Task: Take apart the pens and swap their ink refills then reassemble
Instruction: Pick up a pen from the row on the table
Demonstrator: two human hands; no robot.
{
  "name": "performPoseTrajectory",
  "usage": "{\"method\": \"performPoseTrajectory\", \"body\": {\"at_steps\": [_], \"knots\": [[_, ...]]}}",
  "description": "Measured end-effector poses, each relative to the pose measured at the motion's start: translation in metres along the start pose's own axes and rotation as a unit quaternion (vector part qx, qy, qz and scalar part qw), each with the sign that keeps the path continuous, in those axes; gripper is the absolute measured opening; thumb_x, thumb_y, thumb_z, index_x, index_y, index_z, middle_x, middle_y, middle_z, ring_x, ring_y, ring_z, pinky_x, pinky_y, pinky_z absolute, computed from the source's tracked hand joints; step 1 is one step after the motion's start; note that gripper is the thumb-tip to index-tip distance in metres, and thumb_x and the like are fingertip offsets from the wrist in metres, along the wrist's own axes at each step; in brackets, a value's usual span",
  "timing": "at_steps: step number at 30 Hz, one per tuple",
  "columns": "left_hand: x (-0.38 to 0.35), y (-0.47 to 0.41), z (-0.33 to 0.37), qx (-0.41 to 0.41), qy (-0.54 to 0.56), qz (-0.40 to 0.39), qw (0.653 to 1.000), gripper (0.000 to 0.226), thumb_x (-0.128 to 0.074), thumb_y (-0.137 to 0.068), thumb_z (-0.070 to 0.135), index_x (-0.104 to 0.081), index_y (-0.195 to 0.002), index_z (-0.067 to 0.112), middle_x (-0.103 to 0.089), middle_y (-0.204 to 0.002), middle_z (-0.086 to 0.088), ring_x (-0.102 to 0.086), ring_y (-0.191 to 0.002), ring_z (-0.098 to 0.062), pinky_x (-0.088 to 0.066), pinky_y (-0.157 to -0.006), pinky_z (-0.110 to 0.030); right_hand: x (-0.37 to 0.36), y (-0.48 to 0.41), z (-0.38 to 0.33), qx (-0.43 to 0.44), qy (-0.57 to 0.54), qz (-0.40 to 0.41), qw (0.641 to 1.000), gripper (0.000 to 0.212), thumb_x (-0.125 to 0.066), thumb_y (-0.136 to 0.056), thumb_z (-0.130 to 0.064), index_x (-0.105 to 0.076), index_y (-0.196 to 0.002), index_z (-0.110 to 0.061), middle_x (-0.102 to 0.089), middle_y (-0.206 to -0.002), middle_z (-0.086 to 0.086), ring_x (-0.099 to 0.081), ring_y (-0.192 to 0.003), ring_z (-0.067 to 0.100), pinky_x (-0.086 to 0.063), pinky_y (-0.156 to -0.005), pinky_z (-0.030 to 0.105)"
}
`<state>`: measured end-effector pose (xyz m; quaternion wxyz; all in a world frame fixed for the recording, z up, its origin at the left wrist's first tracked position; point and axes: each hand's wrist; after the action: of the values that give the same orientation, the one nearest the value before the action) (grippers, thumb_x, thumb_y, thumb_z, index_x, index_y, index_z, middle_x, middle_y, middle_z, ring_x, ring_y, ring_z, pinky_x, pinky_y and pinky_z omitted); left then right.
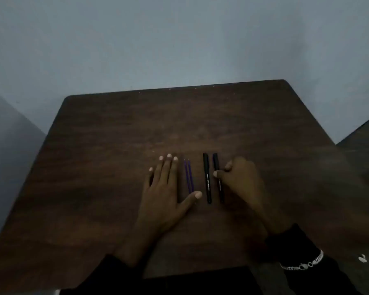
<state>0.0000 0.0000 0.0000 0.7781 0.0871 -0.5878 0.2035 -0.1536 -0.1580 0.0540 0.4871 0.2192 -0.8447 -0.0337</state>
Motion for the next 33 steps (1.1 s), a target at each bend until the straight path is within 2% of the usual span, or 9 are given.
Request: {"method": "performPoseTrajectory", "body": {"at_steps": [5,10,15,18,20,23,28,30,33], "knots": [[-0.007,0.001,-0.004,-0.012,-0.007,0.023,1.000,0.107,-0.021,-0.090,0.091,-0.012,-0.168,0.018,-0.005,-0.177,0.002,0.006,-0.163,-0.011,-0.007,-0.131,-0.045,-0.007,-0.001,0.004,0.007,-0.012,0.000,1.000,0.028,-0.080,-0.085,-0.036,-0.066,-0.083,-0.011,-0.070,-0.075,0.006,-0.071,-0.070,0.023,-0.061,-0.070,0.038],[-0.010,0.006,-0.006,-0.029,-0.011,0.046,0.998,0.109,-0.021,-0.088,0.093,-0.013,-0.168,0.020,-0.008,-0.176,0.002,0.004,-0.163,-0.011,-0.006,-0.130,-0.043,-0.014,0.001,0.012,0.037,0.010,0.025,0.999,0.021,-0.076,-0.088,-0.026,-0.067,-0.091,-0.008,-0.072,-0.084,0.011,-0.073,-0.078,0.027,-0.062,-0.077,0.044],[-0.007,0.007,-0.007,-0.036,-0.003,0.073,0.997,0.106,-0.021,-0.090,0.092,-0.012,-0.167,0.020,-0.008,-0.176,0.002,0.000,-0.163,-0.013,-0.009,-0.129,-0.043,-0.015,0.008,0.016,0.061,0.011,0.067,0.996,0.023,-0.076,-0.085,-0.028,-0.070,-0.075,-0.007,-0.068,-0.062,0.004,-0.069,-0.063,0.018,-0.055,-0.059,0.027],[0.002,0.010,-0.005,-0.026,0.035,0.089,0.995,0.101,-0.026,-0.091,0.089,-0.012,-0.167,0.023,-0.008,-0.176,0.003,-0.003,-0.162,-0.013,-0.011,-0.124,-0.040,-0.015,0.017,0.022,0.092,-0.053,0.113,0.988,0.024,-0.074,-0.081,-0.024,-0.070,-0.067,-0.005,-0.069,-0.058,0.007,-0.071,-0.061,0.020,-0.061,-0.067,0.037],[0.008,0.017,-0.001,-0.035,0.074,0.101,0.991,0.096,-0.032,-0.093,0.085,-0.018,-0.166,0.024,-0.014,-0.175,0.004,-0.014,-0.160,-0.014,-0.020,-0.122,-0.039,-0.013,0.025,0.026,0.120,-0.113,0.137,0.977,0.023,-0.075,-0.083,-0.023,-0.070,-0.065,-0.009,-0.069,-0.055,0.003,-0.070,-0.055,0.013,-0.062,-0.064,0.036],[0.015,0.028,0.011,-0.059,0.150,0.122,0.979,0.081,-0.041,-0.098,0.075,-0.032,-0.160,0.025,-0.031,-0.164,0.008,-0.041,-0.145,-0.009,-0.042,-0.113,-0.032,-0.009,0.039,0.026,0.172,-0.199,0.148,0.953,0.021,-0.078,-0.086,-0.025,-0.068,-0.068,-0.021,-0.067,-0.051,-0.007,-0.064,-0.045,0.001,-0.052,-0.047,0.017],[0.022,0.040,0.035,-0.046,0.334,0.139,0.931,0.055,-0.056,-0.098,0.056,-0.061,-0.142,0.024,-0.073,-0.117,0.011,-0.071,-0.100,0.001,-0.055,-0.085,-0.012,-0.015,0.067,0.020,0.218,-0.291,0.091,0.927,0.009,-0.076,-0.091,-0.022,-0.072,-0.083,-0.019,-0.074,-0.067,-0.003,-0.071,-0.056,0.007,-0.058,-0.050,0.023],[0.024,0.044,0.044,-0.014,0.412,0.094,0.906,0.045,-0.060,-0.102,0.048,-0.064,-0.140,0.025,-0.077,-0.113,0.009,-0.075,-0.099,-0.003,-0.062,-0.089,-0.030,-0.025,0.079,0.018,0.224,-0.312,0.073,0.920,0.006,-0.077,-0.090,-0.021,-0.073,-0.087,-0.017,-0.074,-0.068,-0.001,-0.074,-0.058,0.013,-0.063,-0.054,0.032],[0.023,0.051,0.053,0.007,0.473,0.051,0.880,0.028,-0.058,-0.107,0.033,-0.071,-0.127,0.019,-0.078,-0.115,0.001,-0.076,-0.104,-0.016,-0.063,-0.092,-0.051,-0.041,0.092,0.018,0.241,-0.330,0.049,0.911,0.004,-0.075,-0.092,-0.026,-0.072,-0.090,-0.028,-0.077,-0.073,-0.007,-0.075,-0.061,0.010,-0.063,-0.056,0.029]]}}
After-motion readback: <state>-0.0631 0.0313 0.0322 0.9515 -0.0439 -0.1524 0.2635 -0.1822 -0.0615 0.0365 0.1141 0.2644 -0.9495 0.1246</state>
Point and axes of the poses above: each hand's wrist, its own y-axis away from the middle knuckle, its own x-axis out of the back of the hand, z = x × y
